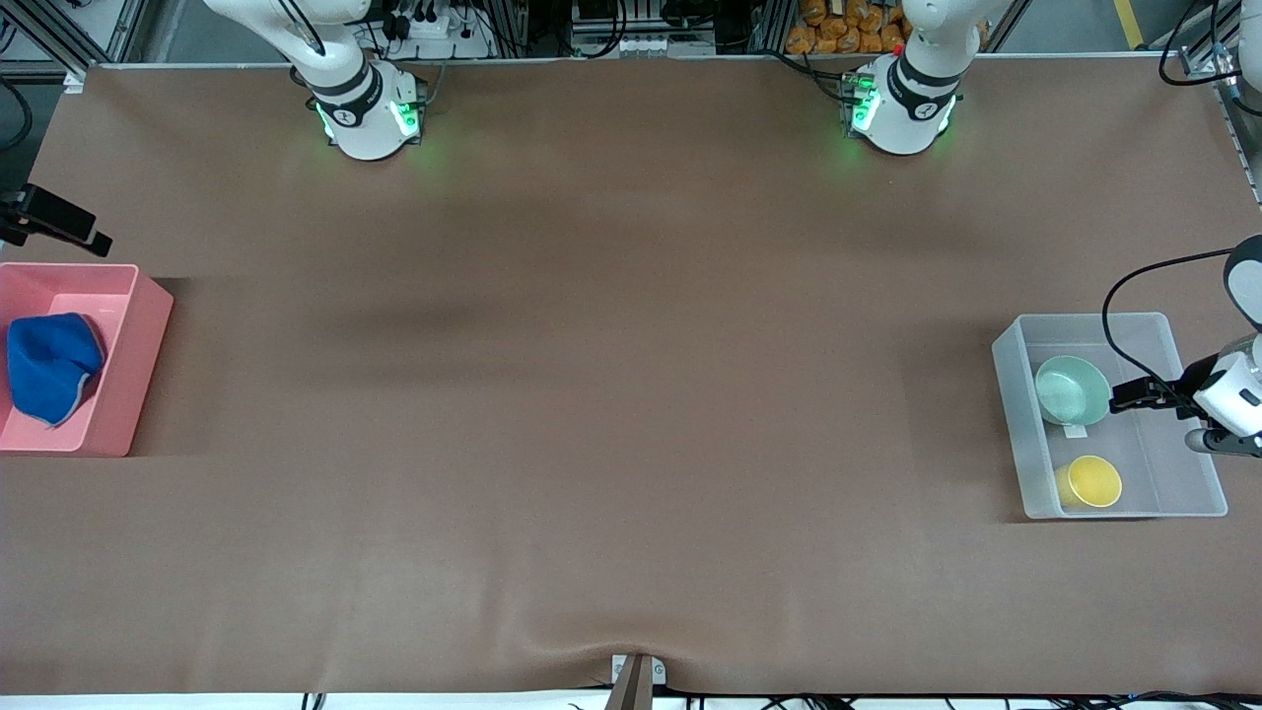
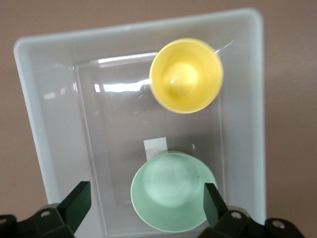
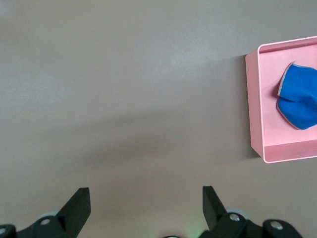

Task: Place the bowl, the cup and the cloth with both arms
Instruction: 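Open the left gripper to release the bowl in the bin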

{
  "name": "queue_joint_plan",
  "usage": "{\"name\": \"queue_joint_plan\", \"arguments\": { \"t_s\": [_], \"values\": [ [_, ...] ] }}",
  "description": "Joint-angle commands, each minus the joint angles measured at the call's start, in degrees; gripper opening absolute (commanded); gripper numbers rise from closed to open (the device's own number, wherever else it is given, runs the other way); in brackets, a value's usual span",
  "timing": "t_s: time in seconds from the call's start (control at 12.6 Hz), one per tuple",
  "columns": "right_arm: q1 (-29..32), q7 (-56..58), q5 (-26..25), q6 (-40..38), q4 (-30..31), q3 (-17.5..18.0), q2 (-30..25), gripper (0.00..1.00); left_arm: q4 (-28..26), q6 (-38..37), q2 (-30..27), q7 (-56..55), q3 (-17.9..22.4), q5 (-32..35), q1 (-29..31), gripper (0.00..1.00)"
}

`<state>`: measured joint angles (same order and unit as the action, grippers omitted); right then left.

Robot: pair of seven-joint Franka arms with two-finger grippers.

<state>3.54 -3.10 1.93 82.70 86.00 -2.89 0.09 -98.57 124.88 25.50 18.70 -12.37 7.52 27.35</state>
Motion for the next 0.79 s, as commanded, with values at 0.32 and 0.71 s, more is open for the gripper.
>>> {"name": "queue_joint_plan", "arguments": {
  "t_s": [0.32, 0.71],
  "values": [
    [0.77, -0.59, 1.06, 0.0, -0.66, 0.35, 0.35, 1.0, -0.31, -5.25, -5.98, -10.51, 2.34, 0.3, -9.49, 1.0],
    [0.5, -0.59, 0.97, 0.09, -0.74, 0.35, 0.79, 1.0, -0.13, -8.94, -9.32, -15.44, 13.5, -0.23, -24.26, 1.0]
  ]
}}
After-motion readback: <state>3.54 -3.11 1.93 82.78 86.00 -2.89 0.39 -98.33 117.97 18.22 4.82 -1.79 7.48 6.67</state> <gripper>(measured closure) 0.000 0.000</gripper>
